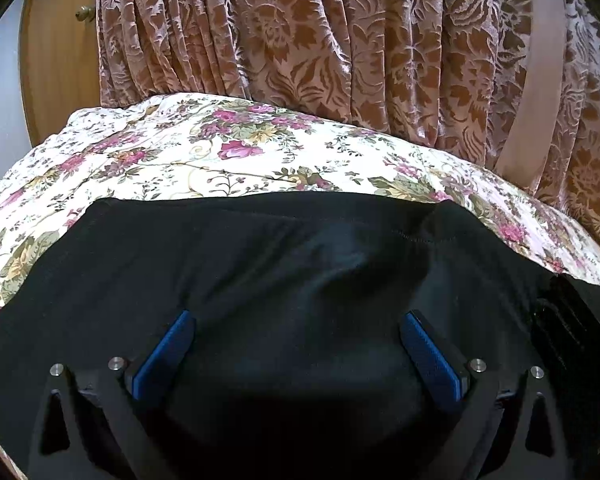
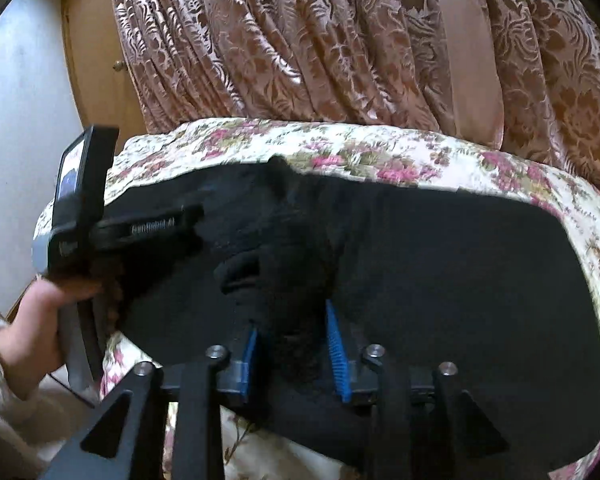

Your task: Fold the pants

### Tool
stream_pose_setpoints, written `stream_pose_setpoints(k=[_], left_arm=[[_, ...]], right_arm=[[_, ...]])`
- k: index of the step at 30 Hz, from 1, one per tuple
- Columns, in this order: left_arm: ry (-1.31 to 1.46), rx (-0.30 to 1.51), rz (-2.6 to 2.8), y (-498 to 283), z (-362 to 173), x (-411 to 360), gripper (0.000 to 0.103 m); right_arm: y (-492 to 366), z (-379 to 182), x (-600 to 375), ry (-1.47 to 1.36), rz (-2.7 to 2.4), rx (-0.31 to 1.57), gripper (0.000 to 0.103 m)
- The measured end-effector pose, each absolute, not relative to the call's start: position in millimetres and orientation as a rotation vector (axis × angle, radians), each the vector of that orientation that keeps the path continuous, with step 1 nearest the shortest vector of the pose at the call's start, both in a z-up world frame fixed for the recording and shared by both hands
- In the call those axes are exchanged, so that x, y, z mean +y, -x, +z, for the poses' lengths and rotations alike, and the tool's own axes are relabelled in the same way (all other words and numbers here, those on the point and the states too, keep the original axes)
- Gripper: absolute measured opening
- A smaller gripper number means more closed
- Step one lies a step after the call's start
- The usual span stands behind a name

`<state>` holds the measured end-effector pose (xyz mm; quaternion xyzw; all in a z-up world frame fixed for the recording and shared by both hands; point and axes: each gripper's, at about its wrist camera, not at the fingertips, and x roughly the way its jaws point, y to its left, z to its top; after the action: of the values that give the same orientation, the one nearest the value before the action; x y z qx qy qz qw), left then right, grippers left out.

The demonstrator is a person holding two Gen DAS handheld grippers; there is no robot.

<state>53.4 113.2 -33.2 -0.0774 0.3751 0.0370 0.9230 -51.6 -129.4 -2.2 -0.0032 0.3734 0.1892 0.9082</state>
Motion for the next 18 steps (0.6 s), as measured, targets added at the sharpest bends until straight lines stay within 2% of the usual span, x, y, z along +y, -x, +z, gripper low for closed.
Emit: stream_pose_setpoints(k=[5,11,18], left_arm=[[0.262,0.709,-0.009,-44,-26,123,0.103],[0.434,0.637,-0.158,-28,-10,119,0.103],[0.542,0.751,-0.457,-37,0,68,0.103]], right_arm=[[60,8,-143,-0.041,0.467,0.783,0.038],[73,33,-206,-0.295,0.447,0.692,0.038],[61,42,-265,-0.335,0.138,0.657,0.038]])
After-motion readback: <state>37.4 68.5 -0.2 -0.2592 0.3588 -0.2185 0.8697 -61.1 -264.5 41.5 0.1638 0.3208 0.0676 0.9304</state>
